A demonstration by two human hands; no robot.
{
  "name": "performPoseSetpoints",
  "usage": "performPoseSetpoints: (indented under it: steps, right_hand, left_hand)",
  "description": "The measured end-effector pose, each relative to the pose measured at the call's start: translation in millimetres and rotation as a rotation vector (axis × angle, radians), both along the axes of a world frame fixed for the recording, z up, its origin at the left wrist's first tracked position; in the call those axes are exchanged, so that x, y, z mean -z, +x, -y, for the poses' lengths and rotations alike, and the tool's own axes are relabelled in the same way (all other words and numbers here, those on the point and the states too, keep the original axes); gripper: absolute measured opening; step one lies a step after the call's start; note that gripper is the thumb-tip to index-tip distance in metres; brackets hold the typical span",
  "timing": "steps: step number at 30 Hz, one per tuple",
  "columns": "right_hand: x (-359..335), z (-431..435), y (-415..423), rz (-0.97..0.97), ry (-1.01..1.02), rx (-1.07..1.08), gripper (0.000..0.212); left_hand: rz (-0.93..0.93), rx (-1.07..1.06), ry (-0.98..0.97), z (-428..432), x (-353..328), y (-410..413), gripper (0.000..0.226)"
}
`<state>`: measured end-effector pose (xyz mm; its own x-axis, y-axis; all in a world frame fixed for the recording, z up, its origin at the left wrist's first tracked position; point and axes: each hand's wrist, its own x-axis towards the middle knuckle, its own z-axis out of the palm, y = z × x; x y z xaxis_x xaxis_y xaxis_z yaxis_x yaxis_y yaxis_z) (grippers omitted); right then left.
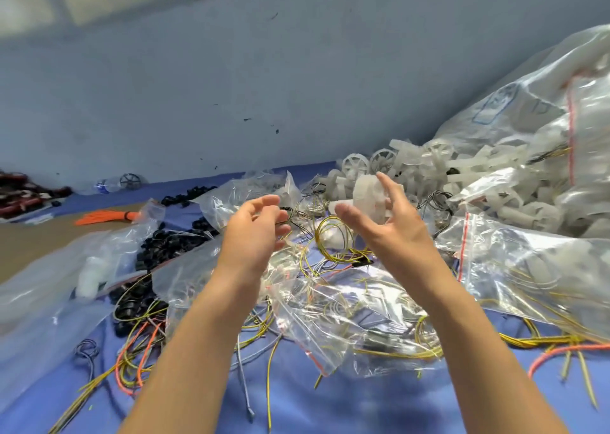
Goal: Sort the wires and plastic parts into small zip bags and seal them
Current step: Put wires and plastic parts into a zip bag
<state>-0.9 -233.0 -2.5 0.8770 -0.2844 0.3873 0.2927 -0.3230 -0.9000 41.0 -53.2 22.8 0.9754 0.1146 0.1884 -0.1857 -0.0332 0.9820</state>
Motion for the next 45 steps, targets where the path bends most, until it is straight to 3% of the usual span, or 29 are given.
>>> performPoseSetpoints:
  steps: [2,7,10,13,17,19,21,25,29,32,34,36,41,45]
  right_hand:
    - [-7.9,-5.3,-8.9,0.005,-0.010,-0.096,0.099]
    - [-4.8,-27.0,-21.6,0.042,-0.006,-0.229,0.097]
    - [1.0,-41.9,-23.6,-0.008,0.003,-0.329,0.099]
    - [7.1,-54.4,-22.9,-0.093,-0.044,-0.289,0.099]
    - [23.3,-67.9,-37.3,-0.179,-0.591,-0.152,0.082]
    - [34.5,-74.5,-44.8,-0.224,-0.811,-0.162,0.074]
    - [43.0,-76.4,-45.7,-0.277,-0.939,-0.117,0.053]
    - [44.2,-72.2,-40.8,-0.205,-0.696,0.036,0.016]
    - [40.3,-73.6,-41.1,-0.087,-0.524,0.123,0.038]
    - [38.0,-79.7,-45.5,0.020,-0.580,0.144,0.030]
    - [35.6,-83.3,-49.8,0.102,-0.678,0.164,0.021]
    - [30.6,-84.4,-54.1,0.160,-0.791,0.175,0.024]
    - [23.0,-83.3,-59.9,0.208,-1.027,0.088,0.020]
    - [20.1,-85.9,-62.9,0.167,-1.012,-0.064,0.015]
  left_hand:
    - [0.010,0.111,-0.079,8.8,2.2,-21.9,0.014]
    - [0.107,0.244,0.019,19.2,17.3,-52.0,0.021]
    - [0.053,0.275,-0.136,1.0,28.2,-57.2,0.032]
    - [-0.106,0.113,-0.389,-26.3,37.3,-54.6,0.019]
    - [-0.405,0.169,-0.985,-60.1,44.3,-51.3,0.031]
    - [-0.445,0.233,-1.093,-66.1,49.5,-52.0,0.034]
    - [-0.439,0.258,-1.077,-64.6,53.1,-54.4,0.026]
    - [-0.533,0.305,-0.906,-62.7,62.6,-57.9,0.025]
    - [-0.495,0.252,-0.339,-57.5,70.7,-61.4,0.024]
    - [-0.335,0.203,0.010,-48.4,69.6,-64.3,0.025]
    - [-0.209,0.178,0.137,-43.8,66.7,-65.1,0.020]
    - [-0.198,0.246,0.161,-41.6,62.5,-64.4,0.020]
    - [-0.381,0.560,0.033,-32.5,50.0,-58.2,0.024]
    - [-0.376,0.710,-0.111,-27.9,51.1,-41.6,0.026]
